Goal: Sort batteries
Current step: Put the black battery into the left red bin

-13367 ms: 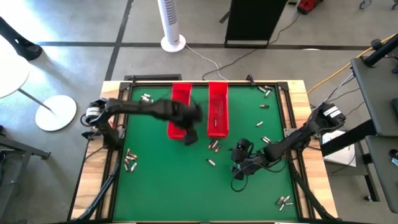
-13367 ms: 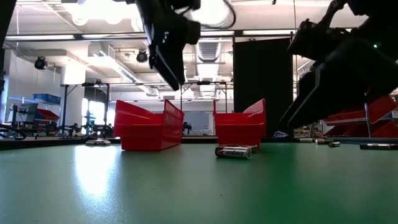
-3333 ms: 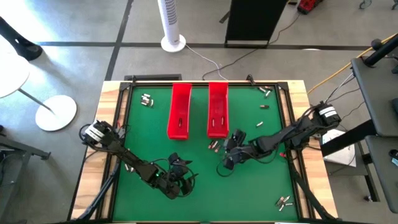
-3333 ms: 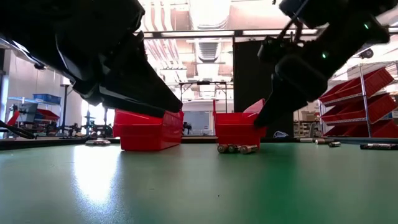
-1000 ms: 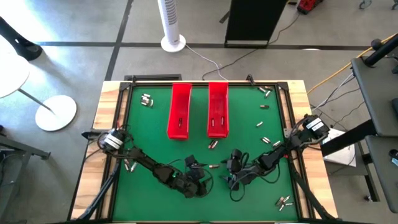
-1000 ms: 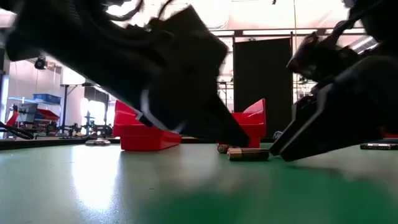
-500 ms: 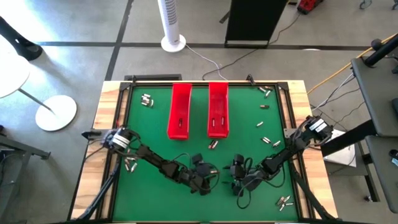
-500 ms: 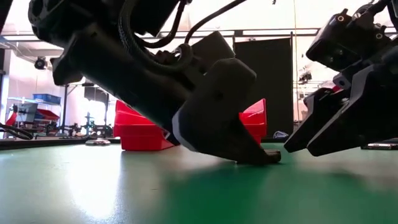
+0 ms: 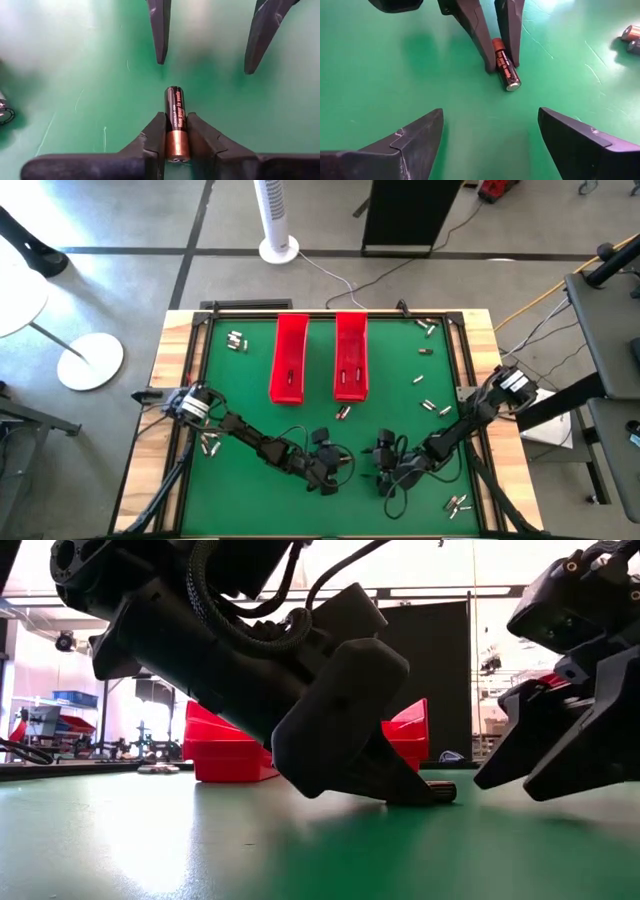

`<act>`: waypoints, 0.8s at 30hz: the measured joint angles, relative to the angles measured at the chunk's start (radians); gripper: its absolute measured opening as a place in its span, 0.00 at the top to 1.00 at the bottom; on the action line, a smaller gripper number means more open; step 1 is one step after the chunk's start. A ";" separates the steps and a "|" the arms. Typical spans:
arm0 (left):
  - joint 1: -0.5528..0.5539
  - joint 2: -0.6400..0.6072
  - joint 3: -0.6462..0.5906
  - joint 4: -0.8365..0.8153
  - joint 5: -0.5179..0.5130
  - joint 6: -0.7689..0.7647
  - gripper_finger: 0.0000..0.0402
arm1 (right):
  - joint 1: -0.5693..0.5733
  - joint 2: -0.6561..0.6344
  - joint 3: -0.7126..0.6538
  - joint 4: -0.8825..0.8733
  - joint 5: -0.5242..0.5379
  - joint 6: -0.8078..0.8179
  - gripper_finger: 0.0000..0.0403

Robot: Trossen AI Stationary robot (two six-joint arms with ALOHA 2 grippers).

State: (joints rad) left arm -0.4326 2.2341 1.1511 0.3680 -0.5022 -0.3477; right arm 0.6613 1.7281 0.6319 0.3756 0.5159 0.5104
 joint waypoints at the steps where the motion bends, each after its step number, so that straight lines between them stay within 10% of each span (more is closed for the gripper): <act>1: 0.002 0.000 -0.001 0.000 0.002 -0.005 0.90 | 0.000 -0.007 0.000 -0.005 0.000 -0.003 0.21; 24: 0.017 -0.075 -0.013 -0.033 -0.057 0.035 0.91 | -0.004 0.084 0.001 0.071 0.028 0.006 0.27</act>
State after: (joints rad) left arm -0.4160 2.1587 1.1378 0.3346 -0.5594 -0.3132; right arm 0.6571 1.8119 0.6331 0.4464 0.5439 0.5169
